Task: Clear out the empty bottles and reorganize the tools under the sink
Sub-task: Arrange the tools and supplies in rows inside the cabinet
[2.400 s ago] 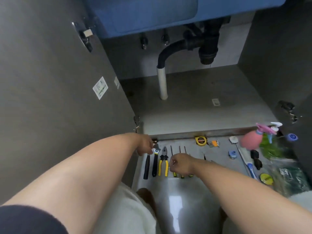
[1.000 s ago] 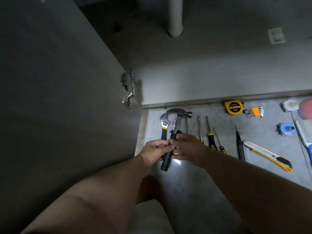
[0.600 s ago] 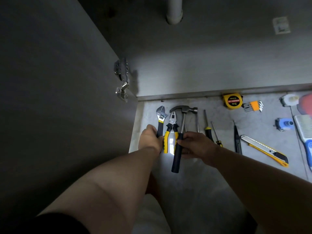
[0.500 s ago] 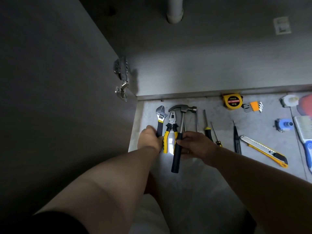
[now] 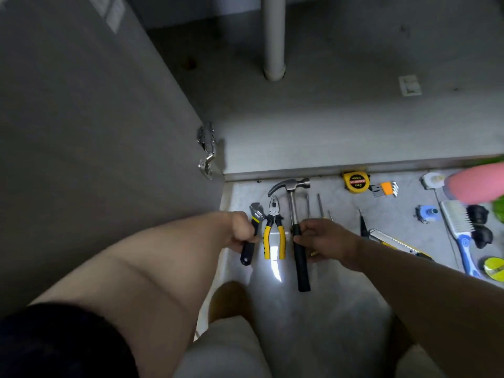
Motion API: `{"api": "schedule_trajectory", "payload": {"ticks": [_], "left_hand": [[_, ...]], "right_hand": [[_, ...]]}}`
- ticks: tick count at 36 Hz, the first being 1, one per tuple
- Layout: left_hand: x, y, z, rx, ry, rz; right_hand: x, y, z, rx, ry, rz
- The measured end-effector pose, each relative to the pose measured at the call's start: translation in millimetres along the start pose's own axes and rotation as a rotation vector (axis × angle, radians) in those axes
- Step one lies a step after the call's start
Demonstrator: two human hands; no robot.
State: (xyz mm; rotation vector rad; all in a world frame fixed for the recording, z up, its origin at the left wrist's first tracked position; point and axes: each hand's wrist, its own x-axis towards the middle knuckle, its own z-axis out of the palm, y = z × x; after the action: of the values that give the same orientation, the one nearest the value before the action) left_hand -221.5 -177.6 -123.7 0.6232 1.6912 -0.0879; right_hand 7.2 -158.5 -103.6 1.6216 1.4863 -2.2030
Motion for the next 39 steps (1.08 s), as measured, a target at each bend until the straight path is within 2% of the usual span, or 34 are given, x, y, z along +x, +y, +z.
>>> {"api": "schedule_trajectory", "payload": {"ticks": [4, 7, 11, 17, 22, 26, 32, 36, 39], "left_hand": [[-45.8, 18.0, -19.4, -0.16, -0.135, -0.09], [-74.9, 27.7, -29.5, -0.274, -0.163, -0.053], [-95.5, 44.8, -34.3, -0.513, -0.042, 0.072], [-95.1, 62.1, -38.1, -0.751, 0.164, 0.286], [-79.4, 70.4, -39.6, -0.706, 0.339, 0.413], [-57.5, 71.0, -43.5, -0.63, 0.492, 0.462], [-46.5, 70.8, -43.9, -0.765, 0.524, 0.558], [-48.3, 71.4, -36.1, -0.886, 0.475, 0.607], [-51.0, 73.0, -33.4, -0.941, 0.442, 0.612]], "right_hand": [[-25.0, -27.6, -13.0, 0.057, -0.051, -0.015], [-42.3, -51.0, -21.2, 0.062, -0.05, -0.003], [-51.3, -87.4, -29.3, 0.142, 0.017, 0.032], [-22.1, -145.7, -32.2, 0.054, 0.164, 0.017], [19.7, -175.6, -28.0, -0.022, 0.152, 0.035], [62.3, -182.4, -21.4, -0.017, 0.148, -0.055], [102.9, -196.3, -1.8, 0.079, 0.254, -0.157], [120.3, -200.7, 11.4, 0.024, 0.373, -0.19], [123.8, -196.2, 13.7, 0.094, 0.333, -0.183]]}}
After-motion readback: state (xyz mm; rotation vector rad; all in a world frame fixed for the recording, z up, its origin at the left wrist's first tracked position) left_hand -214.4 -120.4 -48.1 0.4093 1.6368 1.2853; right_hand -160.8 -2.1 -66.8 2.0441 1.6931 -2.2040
